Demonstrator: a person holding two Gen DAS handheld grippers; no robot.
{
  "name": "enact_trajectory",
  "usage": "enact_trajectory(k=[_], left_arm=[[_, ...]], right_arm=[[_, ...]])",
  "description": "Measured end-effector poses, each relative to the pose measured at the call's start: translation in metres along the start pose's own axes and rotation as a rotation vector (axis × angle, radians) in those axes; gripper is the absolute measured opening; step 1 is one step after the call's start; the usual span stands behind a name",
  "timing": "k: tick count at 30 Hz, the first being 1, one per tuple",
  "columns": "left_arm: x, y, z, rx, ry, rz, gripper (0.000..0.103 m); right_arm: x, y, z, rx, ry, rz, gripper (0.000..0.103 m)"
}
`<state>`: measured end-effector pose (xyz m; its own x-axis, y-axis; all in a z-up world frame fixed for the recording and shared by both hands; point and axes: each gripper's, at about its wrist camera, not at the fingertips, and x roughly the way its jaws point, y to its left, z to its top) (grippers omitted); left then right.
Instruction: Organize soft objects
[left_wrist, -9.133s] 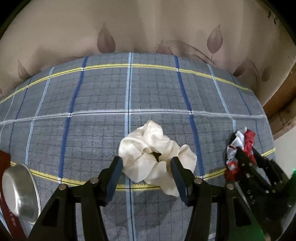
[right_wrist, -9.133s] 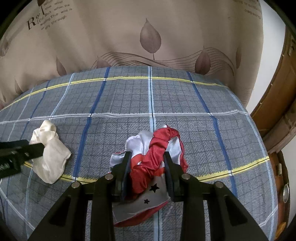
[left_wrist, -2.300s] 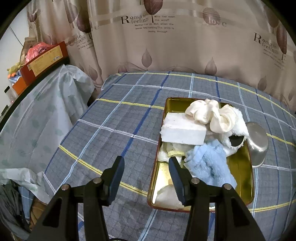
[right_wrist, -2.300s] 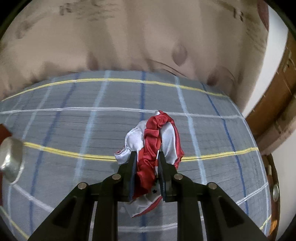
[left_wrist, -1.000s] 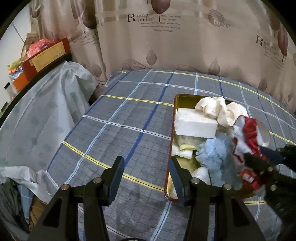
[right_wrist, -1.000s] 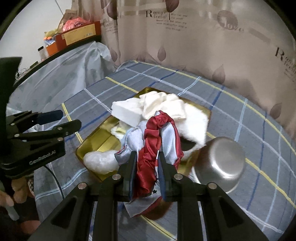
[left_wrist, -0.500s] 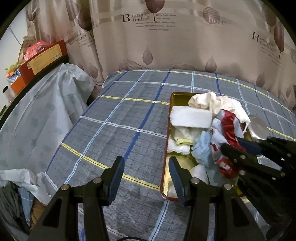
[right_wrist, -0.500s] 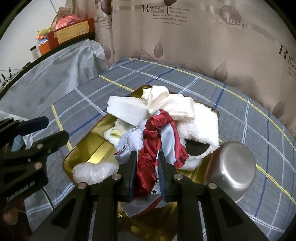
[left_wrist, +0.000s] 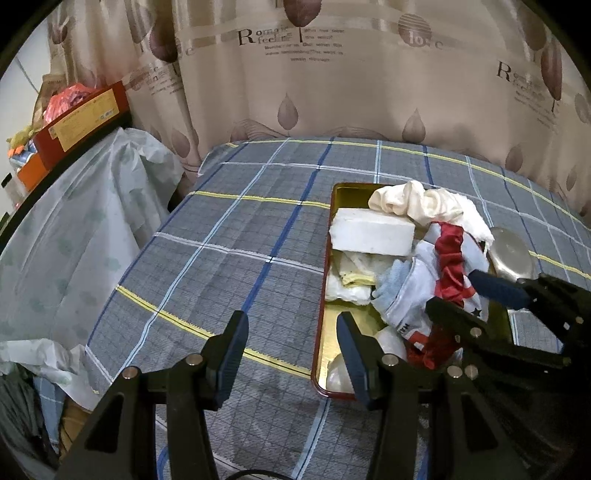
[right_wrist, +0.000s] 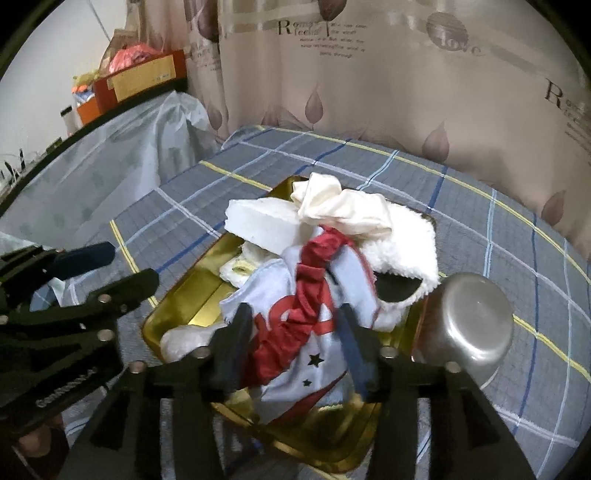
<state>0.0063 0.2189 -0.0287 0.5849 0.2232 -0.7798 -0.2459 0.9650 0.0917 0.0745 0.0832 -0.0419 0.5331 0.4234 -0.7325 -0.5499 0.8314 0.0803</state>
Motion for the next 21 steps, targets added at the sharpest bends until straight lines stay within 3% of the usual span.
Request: enact_trajectory(k=[4,12,21], left_arm=[[0.001,-0.002,-0.001,0.003,0.001,-0.004,0.051],[0.001,-0.006,-0.003,0.008,0.003,-0.010,0.051],[-0.004,-0.012,-0.004,0.001,0.001,-0.032,0.051]], right_arm=[[-0.012,-0.001,-0.004,0.028,-0.026,0.008,0.063],[-0.041,-0.006,-0.022,0.049,-0.077,-0.066,0.089],[-0.054,-0.015,-0.049,0.079,-0.048,-0.146,0.095]])
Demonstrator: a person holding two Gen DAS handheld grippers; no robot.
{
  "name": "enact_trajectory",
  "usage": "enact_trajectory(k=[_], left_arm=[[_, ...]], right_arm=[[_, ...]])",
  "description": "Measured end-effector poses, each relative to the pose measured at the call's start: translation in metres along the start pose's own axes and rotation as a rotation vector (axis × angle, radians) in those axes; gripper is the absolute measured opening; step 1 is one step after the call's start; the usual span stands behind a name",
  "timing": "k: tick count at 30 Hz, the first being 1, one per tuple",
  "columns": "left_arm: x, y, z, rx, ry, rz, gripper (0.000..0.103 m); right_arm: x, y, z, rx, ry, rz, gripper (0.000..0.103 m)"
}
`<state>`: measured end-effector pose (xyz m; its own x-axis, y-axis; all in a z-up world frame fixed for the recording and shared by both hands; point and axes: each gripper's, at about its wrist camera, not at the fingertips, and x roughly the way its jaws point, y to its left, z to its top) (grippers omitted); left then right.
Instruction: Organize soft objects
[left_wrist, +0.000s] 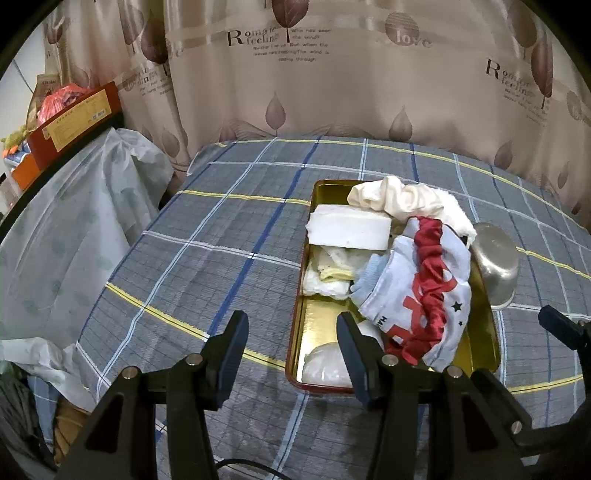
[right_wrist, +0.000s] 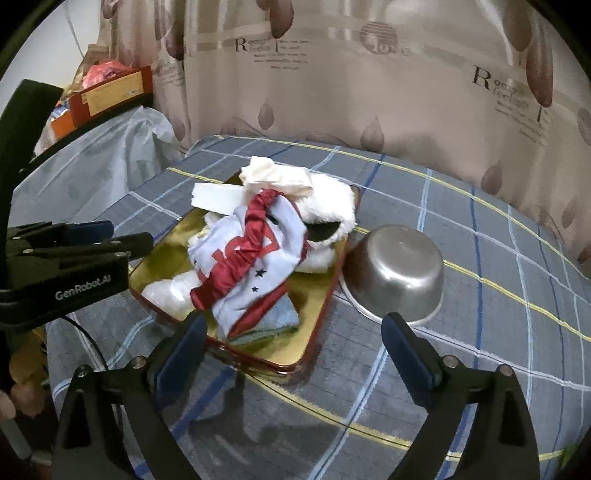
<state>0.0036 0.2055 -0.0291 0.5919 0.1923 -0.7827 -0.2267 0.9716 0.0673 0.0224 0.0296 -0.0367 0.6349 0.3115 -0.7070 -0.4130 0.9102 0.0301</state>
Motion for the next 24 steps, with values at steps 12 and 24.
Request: enact_trajectory(k=[12,24], left_arm=[[-0.001,-0.006,-0.002,0.017,-0.004,0.005,0.051],[0.000,-0.009,-0.003,0.022,-0.003,0.012,0.051]], right_arm=[[-0.002,0.005,0.000,-0.011,0.003,-0.032,0.101],[0.000,0.012,-0.001,-0.039,0.006,-0.040,0.101]])
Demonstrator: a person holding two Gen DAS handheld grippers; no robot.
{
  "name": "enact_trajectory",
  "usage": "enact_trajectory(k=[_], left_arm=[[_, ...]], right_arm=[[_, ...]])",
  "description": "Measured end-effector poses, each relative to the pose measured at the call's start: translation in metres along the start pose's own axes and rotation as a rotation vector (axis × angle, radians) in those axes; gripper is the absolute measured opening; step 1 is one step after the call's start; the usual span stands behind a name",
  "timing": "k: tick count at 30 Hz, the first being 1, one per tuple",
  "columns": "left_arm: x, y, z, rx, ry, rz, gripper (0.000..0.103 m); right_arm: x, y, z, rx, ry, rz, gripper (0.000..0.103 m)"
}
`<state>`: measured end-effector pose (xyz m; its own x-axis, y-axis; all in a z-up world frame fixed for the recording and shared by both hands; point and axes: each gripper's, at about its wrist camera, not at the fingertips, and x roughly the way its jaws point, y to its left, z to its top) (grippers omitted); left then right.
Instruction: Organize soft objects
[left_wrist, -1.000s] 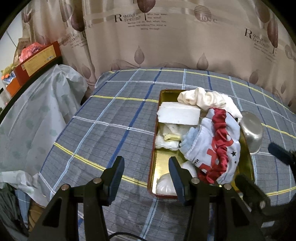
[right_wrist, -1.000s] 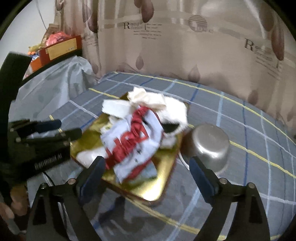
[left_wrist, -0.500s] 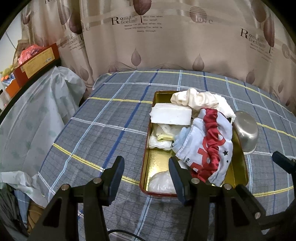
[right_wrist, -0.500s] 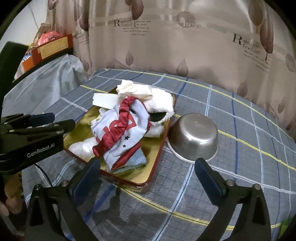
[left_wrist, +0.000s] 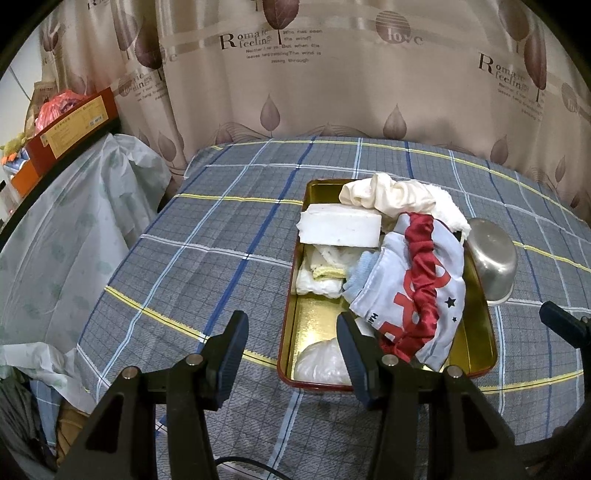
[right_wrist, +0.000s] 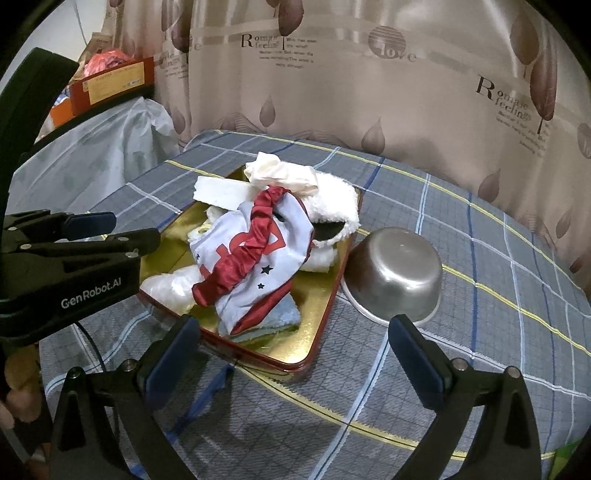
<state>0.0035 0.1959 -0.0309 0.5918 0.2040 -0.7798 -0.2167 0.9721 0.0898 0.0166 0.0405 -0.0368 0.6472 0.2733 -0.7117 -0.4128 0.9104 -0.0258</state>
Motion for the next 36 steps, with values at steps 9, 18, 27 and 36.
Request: enact_trajectory(k=[9,18,27,36], left_arm=[[-0.0005,-0.0007,0.0008,0.001,-0.005,0.002,0.051],[-0.0006,-0.0004,0.0003,-0.001,-0.004,0.003,0.051],[-0.0011,0.0018,0.0012,-0.007,0.001,-0.004,0.051],[0.0005,0.0039,0.0011,-0.019,0.008,-0.004,0.051]], right_arm=[[0.0005,0.0016,0.0004,-0.008,0.003,0.001,0.101],[0.0029,0.0028,-0.0010,-0.010,0.015,-0.001,0.101],[0.0034,0.0020,-0.0013,-0.010,0.016,-0.002,0.101],[0.0060,-0.0009,-0.0028,-0.006,0.020,0.004,0.101]])
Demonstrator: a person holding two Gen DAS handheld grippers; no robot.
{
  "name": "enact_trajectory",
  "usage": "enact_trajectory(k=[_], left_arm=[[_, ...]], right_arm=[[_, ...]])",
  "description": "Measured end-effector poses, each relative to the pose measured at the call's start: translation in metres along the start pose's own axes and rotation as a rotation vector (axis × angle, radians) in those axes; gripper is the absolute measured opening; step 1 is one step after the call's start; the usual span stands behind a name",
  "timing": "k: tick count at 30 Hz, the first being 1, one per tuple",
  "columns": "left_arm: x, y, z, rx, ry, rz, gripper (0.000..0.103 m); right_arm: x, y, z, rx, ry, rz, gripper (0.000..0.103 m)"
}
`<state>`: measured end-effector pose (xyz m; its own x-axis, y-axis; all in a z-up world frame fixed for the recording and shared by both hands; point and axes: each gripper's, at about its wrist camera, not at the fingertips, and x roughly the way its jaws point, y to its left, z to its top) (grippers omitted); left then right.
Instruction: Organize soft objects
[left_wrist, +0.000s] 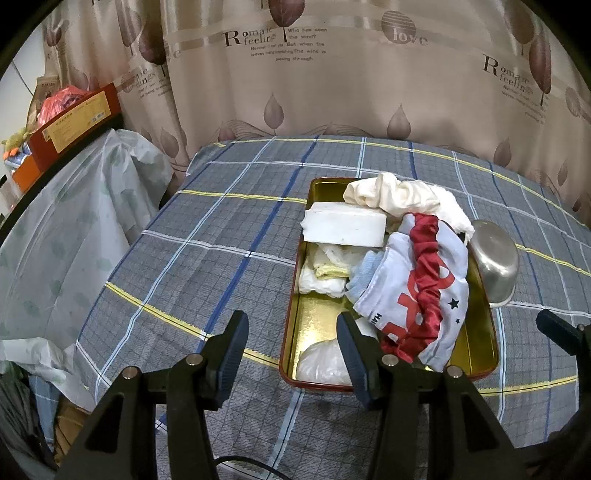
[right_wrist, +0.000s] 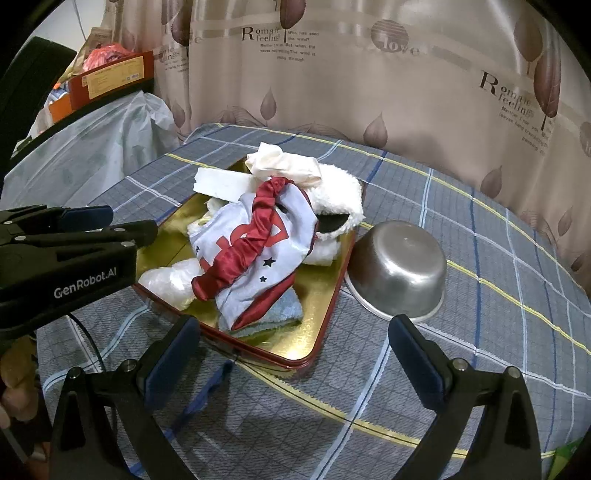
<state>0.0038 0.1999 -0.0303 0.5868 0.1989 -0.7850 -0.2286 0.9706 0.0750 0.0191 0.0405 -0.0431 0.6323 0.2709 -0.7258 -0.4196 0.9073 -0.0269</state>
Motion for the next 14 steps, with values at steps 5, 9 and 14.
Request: enact_trajectory(k=[5,9,14], left_arm=[[-0.0009,-0.0015,-0.0008,0.014,-0.014,-0.002,0.051],[-0.0030,-0.0061,-0.0022,0.030,-0.033,0.004,0.051],[-0.0051,-0.0078,-0.0017,0.033,-0.045,0.015,0.051]], right_arm=[[0.0013,0.0003,-0.0002,0.000,0.002,-0.001,0.101],[0.0014,0.0010,0.0001,0.000,0.003,-0.001,0.101],[0.0014,0.0019,0.0003,-0.001,0.002,-0.002,0.101]])
